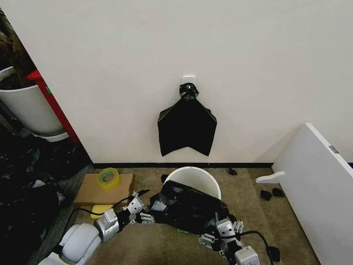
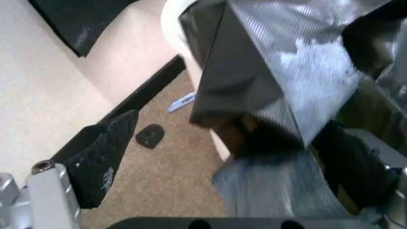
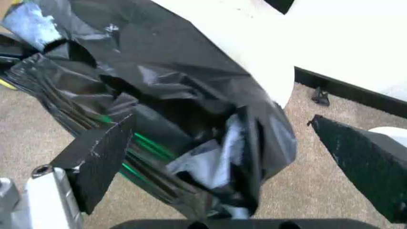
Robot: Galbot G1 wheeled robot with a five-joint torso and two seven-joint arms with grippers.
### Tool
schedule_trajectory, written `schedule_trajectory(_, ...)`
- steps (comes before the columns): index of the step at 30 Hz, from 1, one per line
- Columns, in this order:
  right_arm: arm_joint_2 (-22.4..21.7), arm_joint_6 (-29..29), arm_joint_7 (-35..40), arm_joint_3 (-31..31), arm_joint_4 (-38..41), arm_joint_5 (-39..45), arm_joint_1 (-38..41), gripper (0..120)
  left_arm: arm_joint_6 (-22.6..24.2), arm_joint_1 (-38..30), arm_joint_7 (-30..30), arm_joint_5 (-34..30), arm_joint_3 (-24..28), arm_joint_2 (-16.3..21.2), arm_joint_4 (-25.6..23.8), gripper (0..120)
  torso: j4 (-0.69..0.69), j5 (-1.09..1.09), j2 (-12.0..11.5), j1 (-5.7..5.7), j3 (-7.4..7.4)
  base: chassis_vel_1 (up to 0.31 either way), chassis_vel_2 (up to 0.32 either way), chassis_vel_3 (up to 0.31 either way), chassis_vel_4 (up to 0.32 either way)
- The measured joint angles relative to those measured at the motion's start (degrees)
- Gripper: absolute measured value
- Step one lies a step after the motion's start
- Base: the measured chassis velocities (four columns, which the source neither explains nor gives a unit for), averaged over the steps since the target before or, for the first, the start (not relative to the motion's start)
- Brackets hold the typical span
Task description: Place the garbage bag over the trash bin.
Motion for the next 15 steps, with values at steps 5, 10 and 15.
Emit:
schedule_trajectory(5, 0.3, -0.1, 0.0, 0.0, -0.5, 0.1, 0.3, 100, -2.0, -1.1, 6.7, -1.9, -2.8, -0.1, 1.1, 100, 0.0, 0.0, 0.0, 0.0, 0.0, 0.0, 0.0, 0.0, 0.0)
schedule_trajectory(10, 0.6, -0.1, 0.0, -0.4, -1.2, 0.2, 0.8, 100, -4.3, -1.9, 12.7, -3.9, -5.0, -0.4, 1.8, 100, 0.0, 0.01, 0.0, 0.0, 0.0, 0.0, 0.0, 0.0, 0.0)
schedule_trajectory(15, 0.5, -0.1, 0.0, -0.4, -1.1, 0.2, 1.0, 100, -6.4, -2.1, 18.2, -3.5, -7.7, -0.6, 2.3, 100, 0.0, 0.0, 0.0, 0.0, -0.01, 0.0, 0.0, 0.0, 0.0)
